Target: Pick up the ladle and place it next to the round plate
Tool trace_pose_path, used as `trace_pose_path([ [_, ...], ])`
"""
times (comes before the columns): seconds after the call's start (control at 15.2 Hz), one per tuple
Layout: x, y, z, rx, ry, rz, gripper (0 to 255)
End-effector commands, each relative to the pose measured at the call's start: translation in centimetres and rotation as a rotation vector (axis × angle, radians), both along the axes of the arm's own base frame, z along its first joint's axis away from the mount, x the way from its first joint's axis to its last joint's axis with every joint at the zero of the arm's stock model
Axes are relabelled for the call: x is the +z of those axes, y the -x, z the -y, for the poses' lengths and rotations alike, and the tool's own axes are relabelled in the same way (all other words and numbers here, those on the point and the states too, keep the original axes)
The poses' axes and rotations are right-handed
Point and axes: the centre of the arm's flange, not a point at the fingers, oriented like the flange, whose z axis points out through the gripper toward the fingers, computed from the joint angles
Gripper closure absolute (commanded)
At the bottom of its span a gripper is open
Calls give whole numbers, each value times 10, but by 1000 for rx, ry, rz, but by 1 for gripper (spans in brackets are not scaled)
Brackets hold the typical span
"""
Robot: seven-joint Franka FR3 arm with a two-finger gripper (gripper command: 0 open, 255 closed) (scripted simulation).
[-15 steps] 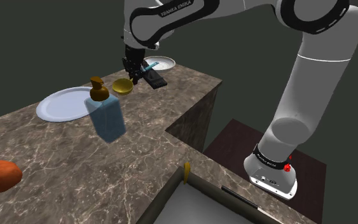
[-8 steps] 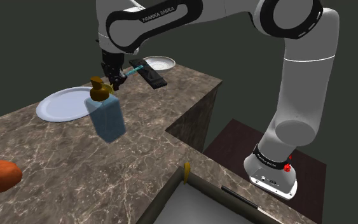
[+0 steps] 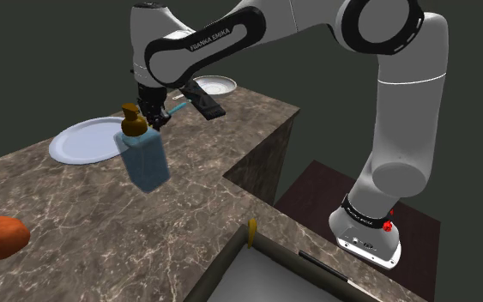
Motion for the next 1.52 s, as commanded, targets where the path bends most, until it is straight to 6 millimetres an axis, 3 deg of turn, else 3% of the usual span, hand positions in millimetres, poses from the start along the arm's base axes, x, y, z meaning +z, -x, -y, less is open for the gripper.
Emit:
trace_pose_path([
  [0.0,-10,0,0,0,0,1,255],
  [0.79,-72,0,0,0,0,1,255],
  [1.32,-72,0,0,0,0,1,255],
  [1.39,-72,0,0,0,0,1,0],
  [1.45,-72,0,0,0,0,1,0],
])
